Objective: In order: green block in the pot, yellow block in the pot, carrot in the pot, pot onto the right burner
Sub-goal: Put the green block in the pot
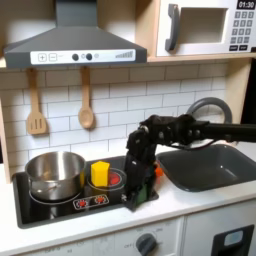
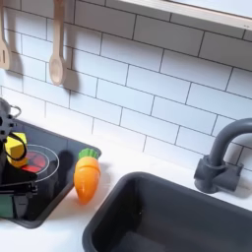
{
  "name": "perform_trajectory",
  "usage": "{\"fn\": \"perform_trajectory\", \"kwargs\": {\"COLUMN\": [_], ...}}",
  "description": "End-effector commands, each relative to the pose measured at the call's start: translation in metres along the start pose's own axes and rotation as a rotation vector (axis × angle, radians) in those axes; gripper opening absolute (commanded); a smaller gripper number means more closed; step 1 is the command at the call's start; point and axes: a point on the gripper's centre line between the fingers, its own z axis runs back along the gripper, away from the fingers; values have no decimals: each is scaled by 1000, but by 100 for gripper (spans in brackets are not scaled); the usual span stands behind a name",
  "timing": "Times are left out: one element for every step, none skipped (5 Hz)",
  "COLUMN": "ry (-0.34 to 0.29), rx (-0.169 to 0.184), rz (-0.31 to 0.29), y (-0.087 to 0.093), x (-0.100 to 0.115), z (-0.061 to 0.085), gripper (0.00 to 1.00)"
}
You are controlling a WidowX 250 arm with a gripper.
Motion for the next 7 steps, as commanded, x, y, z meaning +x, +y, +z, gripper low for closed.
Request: {"fn": "perform_trajectory", "kwargs": {"ry": [-4, -5, -10, -30, -38, -75, -89], "rx": [-22, -23, -26, -40, -48, -64, -82], "rz": [4, 7, 17, 4, -3, -4, -1], "y": [-3, -3, -3, -6, -2, 0, 3], "x": [8, 9, 10, 6, 13, 23, 33], "z": [-1, -2, -2, 11, 28, 52, 66], "gripper": [100, 100, 0, 0, 0, 0, 0]}}
